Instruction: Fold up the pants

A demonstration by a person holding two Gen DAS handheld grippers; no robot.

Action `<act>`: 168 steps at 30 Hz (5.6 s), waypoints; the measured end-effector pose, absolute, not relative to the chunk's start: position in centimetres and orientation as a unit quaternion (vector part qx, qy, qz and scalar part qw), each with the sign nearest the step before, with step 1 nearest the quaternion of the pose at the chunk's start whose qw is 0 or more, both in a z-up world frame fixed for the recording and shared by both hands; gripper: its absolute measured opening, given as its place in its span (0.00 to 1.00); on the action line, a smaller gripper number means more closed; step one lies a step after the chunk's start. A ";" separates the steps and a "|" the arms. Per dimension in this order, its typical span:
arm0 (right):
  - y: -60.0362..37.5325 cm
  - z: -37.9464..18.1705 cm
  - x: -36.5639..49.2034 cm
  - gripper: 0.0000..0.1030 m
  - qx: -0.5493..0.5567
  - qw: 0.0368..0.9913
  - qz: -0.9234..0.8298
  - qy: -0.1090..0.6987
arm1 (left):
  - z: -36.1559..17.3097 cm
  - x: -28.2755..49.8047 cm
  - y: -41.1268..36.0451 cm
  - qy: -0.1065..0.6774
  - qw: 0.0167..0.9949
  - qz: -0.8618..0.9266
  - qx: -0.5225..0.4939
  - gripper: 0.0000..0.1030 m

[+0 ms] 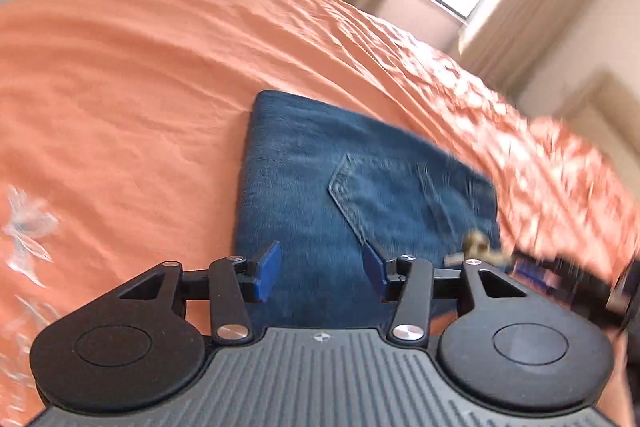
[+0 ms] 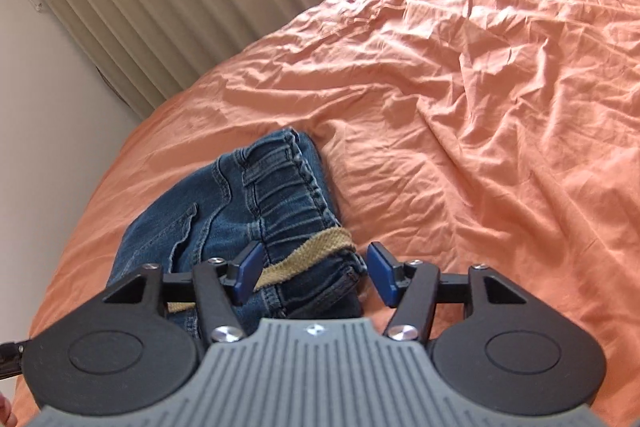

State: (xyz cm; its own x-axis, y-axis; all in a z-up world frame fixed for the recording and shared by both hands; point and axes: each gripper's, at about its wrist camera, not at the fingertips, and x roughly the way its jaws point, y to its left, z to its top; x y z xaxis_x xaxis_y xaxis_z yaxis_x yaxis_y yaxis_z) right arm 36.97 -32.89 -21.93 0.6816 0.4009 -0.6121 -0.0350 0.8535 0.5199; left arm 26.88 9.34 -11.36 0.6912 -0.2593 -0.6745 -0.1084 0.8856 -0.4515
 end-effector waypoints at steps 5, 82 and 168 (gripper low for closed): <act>-33.8 -21.3 39.4 0.58 0.235 0.862 0.165 0.418 | -14.1 28.9 11.7 0.391 0.866 -0.026 -0.310 0.60; -4.3 -19.0 42.1 0.24 0.271 0.764 0.356 0.465 | -10.7 30.7 33.7 0.379 0.874 0.003 -0.304 0.07; -4.1 -9.7 9.4 0.79 -0.018 0.951 0.193 0.240 | -3.5 6.5 11.3 0.293 0.947 0.128 -0.014 0.89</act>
State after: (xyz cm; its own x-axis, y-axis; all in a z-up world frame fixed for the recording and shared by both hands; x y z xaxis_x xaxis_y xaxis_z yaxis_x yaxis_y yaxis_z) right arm 9.36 -4.15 -9.73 0.8102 0.3577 -0.4643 -0.3749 0.9252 0.0586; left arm 6.53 11.32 -3.51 0.7955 0.2350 -0.5585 -0.2515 0.9666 0.0486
